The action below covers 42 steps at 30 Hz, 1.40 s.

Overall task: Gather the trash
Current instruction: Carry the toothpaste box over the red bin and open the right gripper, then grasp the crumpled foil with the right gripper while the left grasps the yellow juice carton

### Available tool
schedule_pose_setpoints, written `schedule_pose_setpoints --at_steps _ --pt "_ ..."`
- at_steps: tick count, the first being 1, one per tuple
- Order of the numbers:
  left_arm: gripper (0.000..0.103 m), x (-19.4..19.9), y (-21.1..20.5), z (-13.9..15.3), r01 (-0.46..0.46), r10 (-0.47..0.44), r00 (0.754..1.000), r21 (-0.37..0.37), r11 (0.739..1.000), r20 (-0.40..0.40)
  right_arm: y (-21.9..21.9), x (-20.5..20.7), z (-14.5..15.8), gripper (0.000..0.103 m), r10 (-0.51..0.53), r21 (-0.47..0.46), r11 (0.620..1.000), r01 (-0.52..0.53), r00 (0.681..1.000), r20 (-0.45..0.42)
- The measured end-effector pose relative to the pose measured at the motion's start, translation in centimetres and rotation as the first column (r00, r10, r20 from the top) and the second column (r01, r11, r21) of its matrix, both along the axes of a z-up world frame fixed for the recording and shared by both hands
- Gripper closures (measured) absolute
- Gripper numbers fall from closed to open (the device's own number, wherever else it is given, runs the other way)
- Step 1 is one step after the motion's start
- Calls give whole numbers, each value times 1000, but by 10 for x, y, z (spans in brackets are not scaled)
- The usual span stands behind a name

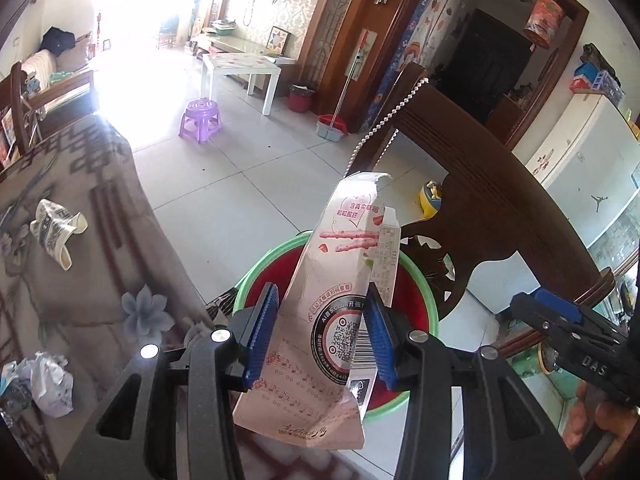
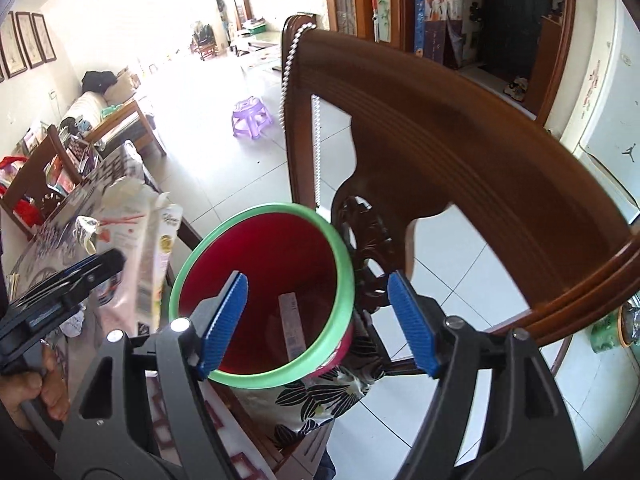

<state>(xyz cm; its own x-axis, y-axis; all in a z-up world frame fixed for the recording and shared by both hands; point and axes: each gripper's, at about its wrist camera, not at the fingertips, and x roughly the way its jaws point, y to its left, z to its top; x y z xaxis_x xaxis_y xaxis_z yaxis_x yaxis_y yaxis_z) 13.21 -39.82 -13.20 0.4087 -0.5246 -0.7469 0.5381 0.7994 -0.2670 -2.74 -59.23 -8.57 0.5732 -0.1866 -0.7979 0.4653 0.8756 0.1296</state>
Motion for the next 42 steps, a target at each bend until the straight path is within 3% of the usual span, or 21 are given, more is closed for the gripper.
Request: schedule_pose_setpoints --at_steps 1,2,8,15,18,23,27,29,34,37,42 --pt "56 0 -5 1 -8 8 1000 10 1000 13 -1 -2 1 32 -6 2 1000 6 1000 3" --pt "47 1 -8 1 -20 19 1000 20 1000 17 -2 -4 2 31 -9 3 1000 9 1000 2" --pt "36 -13 13 18 -73 72 997 1 997 40 11 -10 2 29 34 -11 999 -34 999 -5" --pt "31 -49 97 24 -248 248 969 8 969 20 45 3 2 29 132 12 991 -132 991 14" --pt "31 -61 136 22 -312 309 950 68 948 42 67 13 2 28 201 11 979 -201 979 13" --pt "30 -83 214 18 -471 468 882 112 875 49 117 33 -7 25 339 35 940 -339 941 -9" --pt "30 -102 284 11 -605 607 794 121 787 17 165 56 -19 25 441 78 895 -439 897 -16" --pt "30 -111 315 7 -649 654 757 126 750 5 192 72 -25 25 489 106 868 -485 872 -10" --pt "30 -126 373 -5 -715 724 689 152 683 -13 256 126 -49 25 565 205 809 -550 825 -18" --pt "30 -127 403 -8 -746 755 655 131 653 -36 287 152 -70 25 572 270 795 -543 819 -38" --pt "27 -118 443 -9 -783 788 614 94 615 -46 312 174 -102 28 533 410 787 -462 843 -75"
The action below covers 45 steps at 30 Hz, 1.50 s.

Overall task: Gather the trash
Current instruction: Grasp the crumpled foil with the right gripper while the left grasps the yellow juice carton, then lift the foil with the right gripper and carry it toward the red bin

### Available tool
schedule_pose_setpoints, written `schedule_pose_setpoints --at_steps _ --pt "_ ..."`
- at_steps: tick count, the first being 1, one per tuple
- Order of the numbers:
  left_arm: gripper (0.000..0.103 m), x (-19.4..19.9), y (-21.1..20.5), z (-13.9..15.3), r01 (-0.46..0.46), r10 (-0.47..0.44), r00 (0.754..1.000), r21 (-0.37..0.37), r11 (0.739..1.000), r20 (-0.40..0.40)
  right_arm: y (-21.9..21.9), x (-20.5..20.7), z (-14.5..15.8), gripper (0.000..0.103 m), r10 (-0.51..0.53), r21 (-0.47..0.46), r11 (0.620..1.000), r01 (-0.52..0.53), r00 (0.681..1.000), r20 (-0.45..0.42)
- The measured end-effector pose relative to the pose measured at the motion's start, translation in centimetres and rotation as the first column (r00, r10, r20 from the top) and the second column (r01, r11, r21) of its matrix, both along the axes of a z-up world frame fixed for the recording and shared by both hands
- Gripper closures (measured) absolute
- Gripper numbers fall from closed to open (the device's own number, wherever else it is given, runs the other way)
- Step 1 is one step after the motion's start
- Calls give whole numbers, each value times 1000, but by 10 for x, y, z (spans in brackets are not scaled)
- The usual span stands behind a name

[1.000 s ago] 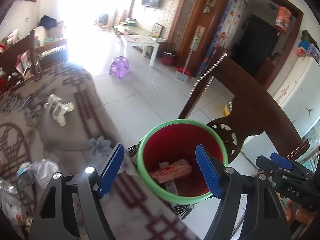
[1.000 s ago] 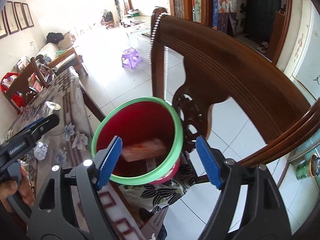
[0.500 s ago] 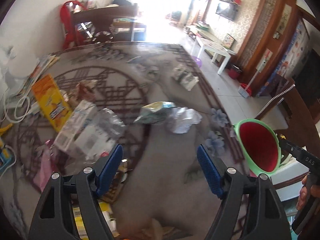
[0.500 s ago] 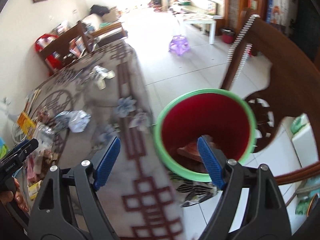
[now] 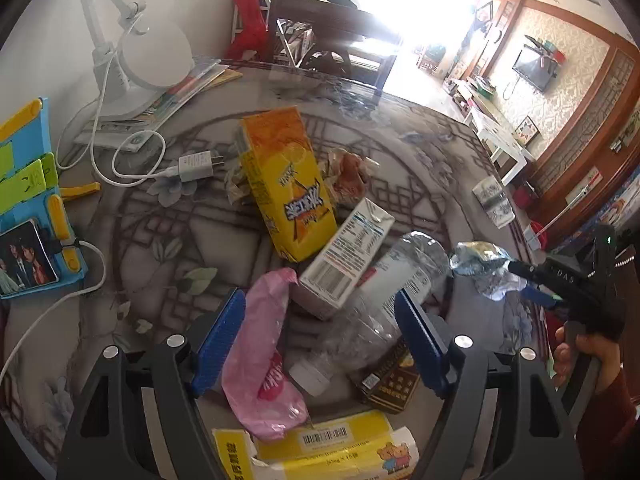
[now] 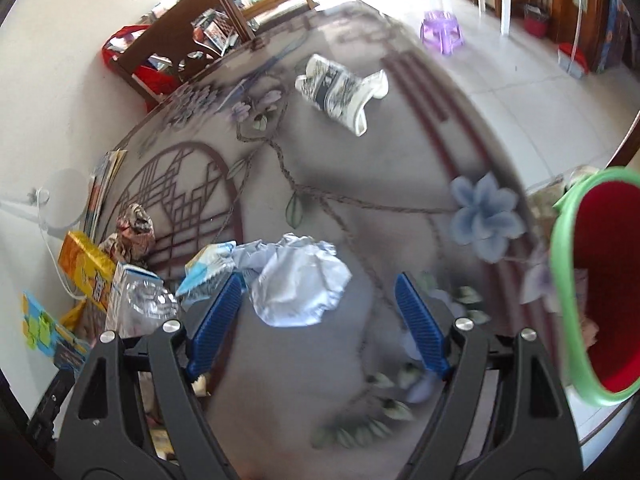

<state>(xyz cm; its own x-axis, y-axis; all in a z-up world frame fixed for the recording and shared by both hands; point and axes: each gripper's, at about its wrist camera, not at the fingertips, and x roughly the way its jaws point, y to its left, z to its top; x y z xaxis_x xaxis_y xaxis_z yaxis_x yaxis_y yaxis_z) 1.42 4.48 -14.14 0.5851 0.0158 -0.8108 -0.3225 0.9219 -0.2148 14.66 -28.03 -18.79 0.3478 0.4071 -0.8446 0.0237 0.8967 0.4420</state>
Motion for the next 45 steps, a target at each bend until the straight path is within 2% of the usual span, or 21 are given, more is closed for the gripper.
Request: schedule_pose_setpoints --at_steps 2,3,7,14,18,28,29,31,32,35,38,45 --pt "23 9 15 0 -25 25 1000 -21 999 15 4 3 -10 39 -16 57 998 19 999 -41" --pt "23 14 22 -1 -33 34 999 -30 999 26 6 3 -13 50 -20 70 997 23 998 -55" --pt "22 43 42 -6 -51 52 998 -42 998 39 9 1 -8 60 -31 62 998 33 999 -37" --pt "20 87 64 -28 -109 110 994 -52 993 9 14 -20 30 61 -21 29 999 20 999 44" --pt "15 105 72 -43 -157 156 988 -49 986 -21 20 -38 51 61 6 8 1000 -7 996 92" --pt "12 128 66 -58 -179 173 983 -107 978 -69 29 -54 65 60 37 42 998 -42 993 110" --pt "12 130 64 -61 -177 170 983 -107 978 -73 30 -56 66 60 44 37 998 -49 993 111" --pt "22 132 60 -63 -161 154 985 -103 982 -79 30 -60 67 60 57 30 998 -60 993 107" --pt "40 133 58 -64 -152 144 986 -102 983 -80 30 -61 67 60 60 26 998 -63 993 105" --pt "41 132 58 -66 -114 105 992 -129 985 -69 30 -64 70 60 66 1 998 -67 991 117" --pt "41 126 58 -60 -96 91 995 -125 988 -42 30 -67 73 60 72 -2 997 -73 989 126" --pt "41 97 56 -25 -61 64 998 -90 994 30 35 -76 88 60 81 -15 997 -80 981 177"
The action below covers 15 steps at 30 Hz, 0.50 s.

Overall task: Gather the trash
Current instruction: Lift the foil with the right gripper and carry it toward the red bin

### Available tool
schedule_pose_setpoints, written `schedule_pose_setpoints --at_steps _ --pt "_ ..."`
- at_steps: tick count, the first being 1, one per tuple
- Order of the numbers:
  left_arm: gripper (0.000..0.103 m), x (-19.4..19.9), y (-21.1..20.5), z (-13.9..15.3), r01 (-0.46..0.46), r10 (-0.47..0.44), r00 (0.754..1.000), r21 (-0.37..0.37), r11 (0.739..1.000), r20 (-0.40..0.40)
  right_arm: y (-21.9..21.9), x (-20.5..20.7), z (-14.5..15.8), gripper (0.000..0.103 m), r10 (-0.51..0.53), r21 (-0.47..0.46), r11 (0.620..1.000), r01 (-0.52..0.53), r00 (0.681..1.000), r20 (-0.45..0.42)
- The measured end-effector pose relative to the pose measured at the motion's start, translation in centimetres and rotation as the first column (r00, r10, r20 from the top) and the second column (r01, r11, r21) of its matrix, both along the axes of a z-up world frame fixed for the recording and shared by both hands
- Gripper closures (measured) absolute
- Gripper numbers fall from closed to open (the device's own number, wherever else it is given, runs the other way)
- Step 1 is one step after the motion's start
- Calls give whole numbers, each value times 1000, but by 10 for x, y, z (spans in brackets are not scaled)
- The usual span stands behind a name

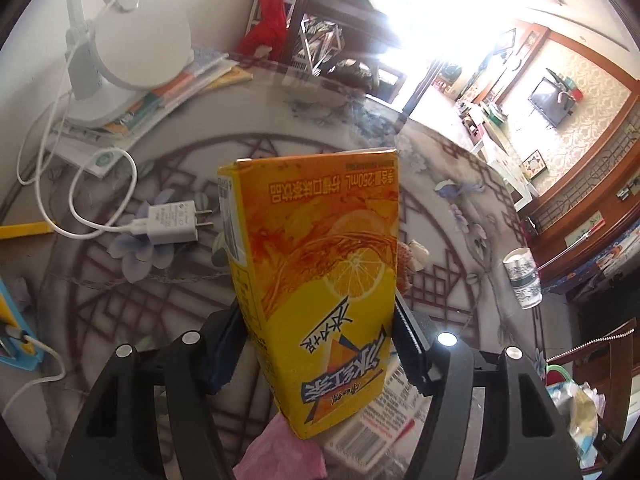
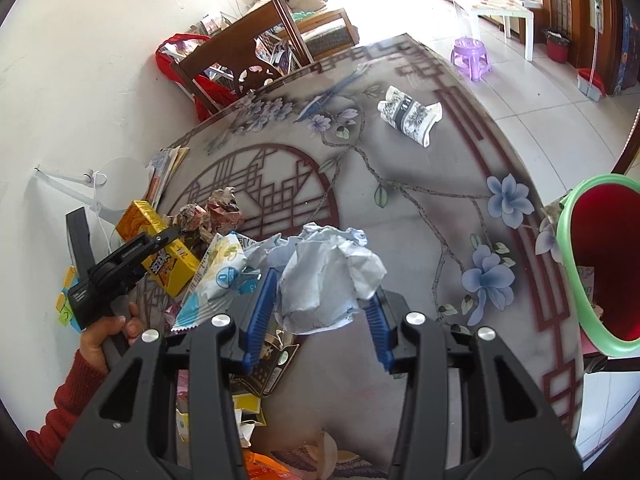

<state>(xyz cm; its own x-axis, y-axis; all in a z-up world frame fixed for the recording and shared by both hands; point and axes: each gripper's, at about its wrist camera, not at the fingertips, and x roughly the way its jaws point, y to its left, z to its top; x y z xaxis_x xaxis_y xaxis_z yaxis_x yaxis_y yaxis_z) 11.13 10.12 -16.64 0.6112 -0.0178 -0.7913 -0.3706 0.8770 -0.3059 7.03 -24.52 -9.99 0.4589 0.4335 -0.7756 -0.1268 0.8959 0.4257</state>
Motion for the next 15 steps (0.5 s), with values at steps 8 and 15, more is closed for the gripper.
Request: schedule_pose_setpoints --at_steps 8,15 --pt "41 -34 -14 29 21 -20 999 -16 1000 49 13 -16 18 60 38 -18 999 -37 997 60" --pt "41 -51 -39 50 81 -83 993 21 996 84 15 -31 30 61 54 -32 998 -52 994 95"
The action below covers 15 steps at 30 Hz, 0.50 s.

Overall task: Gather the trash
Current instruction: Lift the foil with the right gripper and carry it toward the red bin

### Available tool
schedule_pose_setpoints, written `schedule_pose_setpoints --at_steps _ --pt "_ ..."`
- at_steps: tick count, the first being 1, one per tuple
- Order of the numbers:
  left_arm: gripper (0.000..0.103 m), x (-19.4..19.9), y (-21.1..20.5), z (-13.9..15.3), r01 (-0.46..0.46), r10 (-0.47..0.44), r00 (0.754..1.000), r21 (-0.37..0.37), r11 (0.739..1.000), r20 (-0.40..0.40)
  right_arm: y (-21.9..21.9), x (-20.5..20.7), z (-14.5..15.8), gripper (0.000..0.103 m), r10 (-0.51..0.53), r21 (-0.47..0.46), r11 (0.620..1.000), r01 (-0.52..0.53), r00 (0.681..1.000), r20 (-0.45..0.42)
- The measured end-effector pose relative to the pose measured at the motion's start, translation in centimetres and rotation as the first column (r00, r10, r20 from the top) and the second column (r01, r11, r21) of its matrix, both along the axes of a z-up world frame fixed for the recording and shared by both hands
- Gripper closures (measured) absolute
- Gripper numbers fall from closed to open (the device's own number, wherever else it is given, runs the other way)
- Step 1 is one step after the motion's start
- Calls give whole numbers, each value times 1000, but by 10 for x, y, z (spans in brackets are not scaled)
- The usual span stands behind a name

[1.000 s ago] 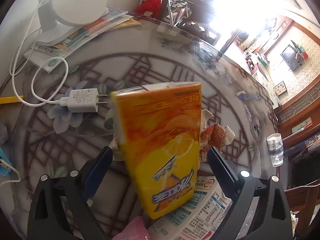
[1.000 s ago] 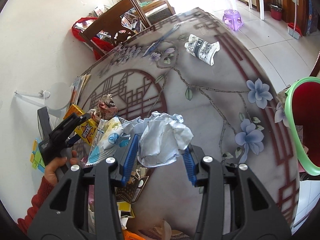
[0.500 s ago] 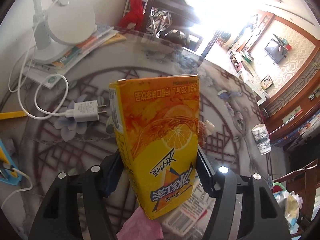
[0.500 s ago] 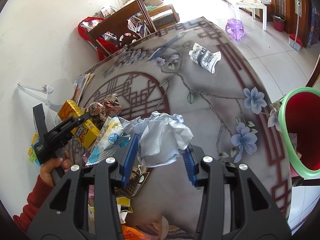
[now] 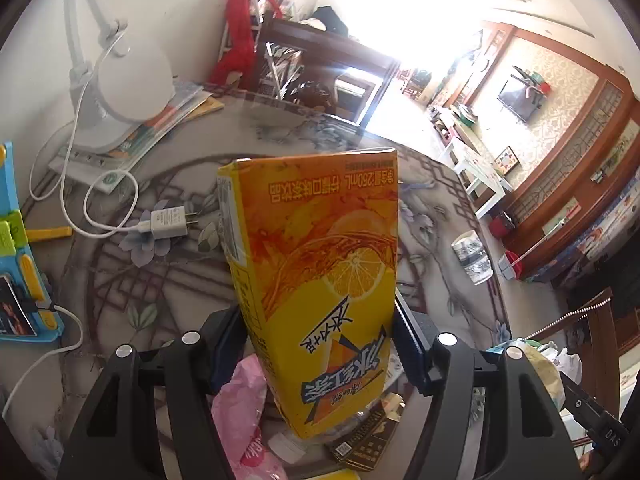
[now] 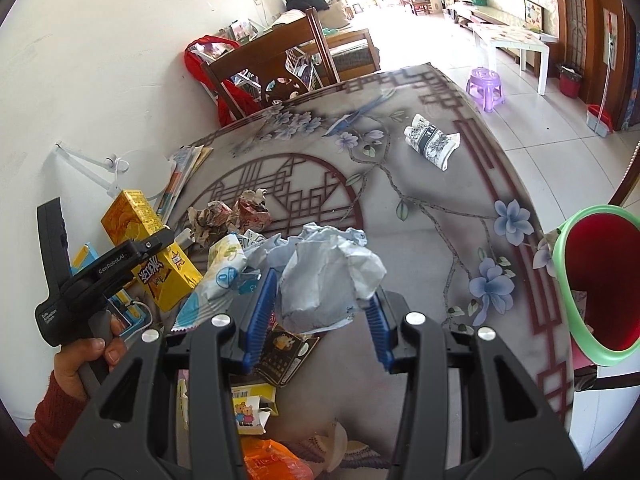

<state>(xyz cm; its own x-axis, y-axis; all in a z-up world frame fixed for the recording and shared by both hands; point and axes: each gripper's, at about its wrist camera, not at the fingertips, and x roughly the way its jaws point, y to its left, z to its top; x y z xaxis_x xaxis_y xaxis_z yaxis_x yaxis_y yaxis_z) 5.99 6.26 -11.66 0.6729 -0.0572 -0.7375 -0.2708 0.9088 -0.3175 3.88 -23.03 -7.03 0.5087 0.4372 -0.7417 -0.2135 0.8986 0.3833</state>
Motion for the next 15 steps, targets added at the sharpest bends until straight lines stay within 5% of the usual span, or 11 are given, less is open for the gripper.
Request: schedule_pose_setpoints --at_steps 15 --pt "41 -16 -48 19 68 -68 997 -7 998 25 -29 -25 18 61 -26 -4 1000 27 998 54"
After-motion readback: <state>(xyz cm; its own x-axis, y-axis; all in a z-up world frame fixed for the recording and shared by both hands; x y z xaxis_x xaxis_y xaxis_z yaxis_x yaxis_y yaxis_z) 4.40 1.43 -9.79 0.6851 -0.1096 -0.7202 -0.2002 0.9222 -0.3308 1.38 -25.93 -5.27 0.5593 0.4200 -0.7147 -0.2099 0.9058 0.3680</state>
